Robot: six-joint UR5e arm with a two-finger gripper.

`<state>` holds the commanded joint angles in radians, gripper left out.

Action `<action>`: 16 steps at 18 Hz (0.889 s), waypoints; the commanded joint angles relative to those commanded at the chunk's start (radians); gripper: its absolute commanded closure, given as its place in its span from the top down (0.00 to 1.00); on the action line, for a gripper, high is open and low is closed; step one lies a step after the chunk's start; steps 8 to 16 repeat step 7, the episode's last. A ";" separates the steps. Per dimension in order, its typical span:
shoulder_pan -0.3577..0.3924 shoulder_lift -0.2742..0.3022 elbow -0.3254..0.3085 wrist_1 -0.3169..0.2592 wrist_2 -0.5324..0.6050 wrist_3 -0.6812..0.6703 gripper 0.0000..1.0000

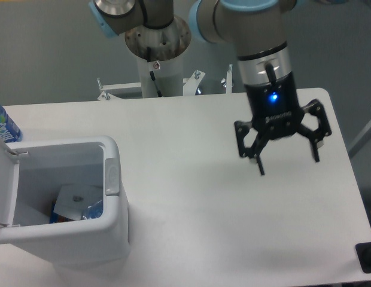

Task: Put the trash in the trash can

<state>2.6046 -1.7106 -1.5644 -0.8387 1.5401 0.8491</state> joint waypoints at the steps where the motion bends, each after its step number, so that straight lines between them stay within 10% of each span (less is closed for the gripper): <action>1: 0.009 0.025 -0.026 -0.028 0.018 0.077 1.00; 16: 0.023 0.075 -0.068 -0.094 0.094 0.196 1.00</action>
